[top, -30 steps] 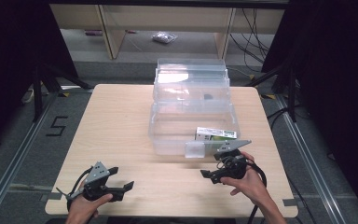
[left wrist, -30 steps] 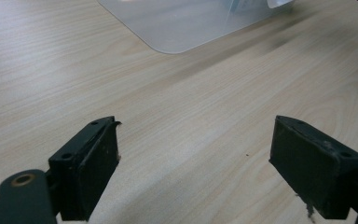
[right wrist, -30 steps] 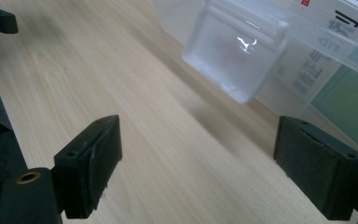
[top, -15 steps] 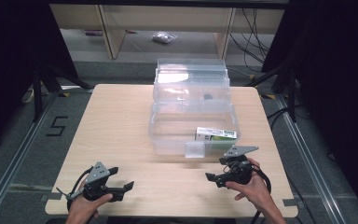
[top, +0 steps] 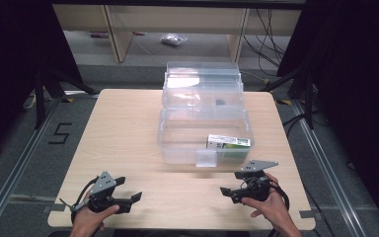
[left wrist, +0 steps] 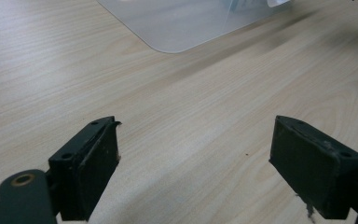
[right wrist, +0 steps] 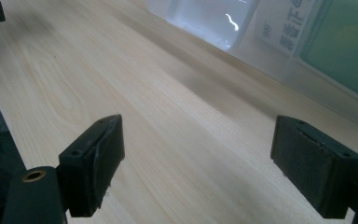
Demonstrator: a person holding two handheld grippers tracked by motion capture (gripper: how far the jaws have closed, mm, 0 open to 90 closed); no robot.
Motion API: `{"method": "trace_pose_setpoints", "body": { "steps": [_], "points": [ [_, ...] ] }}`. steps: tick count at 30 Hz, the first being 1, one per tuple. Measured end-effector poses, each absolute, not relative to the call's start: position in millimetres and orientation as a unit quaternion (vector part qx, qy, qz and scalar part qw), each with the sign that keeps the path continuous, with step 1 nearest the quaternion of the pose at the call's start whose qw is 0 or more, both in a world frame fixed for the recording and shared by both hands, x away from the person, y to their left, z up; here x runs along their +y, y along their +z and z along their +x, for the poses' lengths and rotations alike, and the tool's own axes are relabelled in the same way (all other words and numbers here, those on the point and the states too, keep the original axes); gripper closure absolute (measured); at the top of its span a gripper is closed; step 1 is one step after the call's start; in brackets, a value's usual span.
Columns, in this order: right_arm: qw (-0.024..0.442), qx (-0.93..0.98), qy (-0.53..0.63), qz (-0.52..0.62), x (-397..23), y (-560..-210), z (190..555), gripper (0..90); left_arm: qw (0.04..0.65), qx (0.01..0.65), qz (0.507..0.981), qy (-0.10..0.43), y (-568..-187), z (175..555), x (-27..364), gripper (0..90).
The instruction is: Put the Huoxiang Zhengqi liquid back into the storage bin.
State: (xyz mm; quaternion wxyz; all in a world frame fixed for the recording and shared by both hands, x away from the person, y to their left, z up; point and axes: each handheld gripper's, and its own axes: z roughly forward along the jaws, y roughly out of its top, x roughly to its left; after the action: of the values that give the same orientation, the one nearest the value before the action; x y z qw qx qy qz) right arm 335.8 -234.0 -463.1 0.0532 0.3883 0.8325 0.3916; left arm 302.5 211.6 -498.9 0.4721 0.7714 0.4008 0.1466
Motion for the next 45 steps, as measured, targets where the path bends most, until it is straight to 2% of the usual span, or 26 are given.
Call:
{"method": "trace_pose_setpoints", "body": {
  "steps": [2, 10, 14, 23, 24, 33, 34, 38, 39, 41, 42, 45],
  "points": [
    [0.072, 0.835, 0.388, 0.384, -237, -465, 336, 18.2, 0.469, 0.402, 0.773, 0.147, -499, 302, 212, 14.8],
    [0.076, 0.835, 0.381, 0.390, -243, -471, 330, 16.6, 0.467, 0.401, 0.774, 0.148, -499, 302, 212, 14.7],
    [0.062, 0.825, 0.386, 0.408, -243, -473, 325, 16.4, 0.473, 0.402, 0.770, 0.147, -499, 302, 211, 14.8],
    [0.083, 0.829, 0.390, 0.392, -250, -477, 322, 16.3, 0.465, 0.401, 0.775, 0.149, -499, 303, 213, 14.8],
    [0.063, 0.823, 0.391, 0.406, -249, -478, 319, 16.3, 0.467, 0.402, 0.773, 0.149, -499, 303, 212, 14.8],
    [0.080, 0.827, 0.376, 0.410, -255, -485, 314, 16.3, 0.467, 0.403, 0.773, 0.150, -499, 303, 213, 14.8],
    [0.061, 0.818, 0.378, 0.430, -254, -486, 311, 16.3, 0.467, 0.402, 0.773, 0.150, -499, 302, 213, 14.7],
    [0.084, 0.825, 0.374, 0.415, -259, -486, 310, 16.3, 0.470, 0.402, 0.772, 0.148, -499, 302, 212, 14.7],
    [0.070, 0.818, 0.378, 0.428, -257, -487, 307, 16.3, 0.470, 0.402, 0.772, 0.148, -499, 302, 212, 14.8],
    [0.087, 0.828, 0.375, 0.407, -260, -487, 309, 16.3, 0.470, 0.402, 0.772, 0.148, -499, 303, 213, 14.7],
    [0.075, 0.820, 0.369, 0.432, -258, -487, 305, 16.3, 0.470, 0.401, 0.772, 0.148, -499, 303, 213, 14.7],
    [0.088, 0.829, 0.366, 0.415, -259, -488, 306, 16.3, 0.469, 0.401, 0.773, 0.148, -499, 303, 213, 14.8]
  ]
}}
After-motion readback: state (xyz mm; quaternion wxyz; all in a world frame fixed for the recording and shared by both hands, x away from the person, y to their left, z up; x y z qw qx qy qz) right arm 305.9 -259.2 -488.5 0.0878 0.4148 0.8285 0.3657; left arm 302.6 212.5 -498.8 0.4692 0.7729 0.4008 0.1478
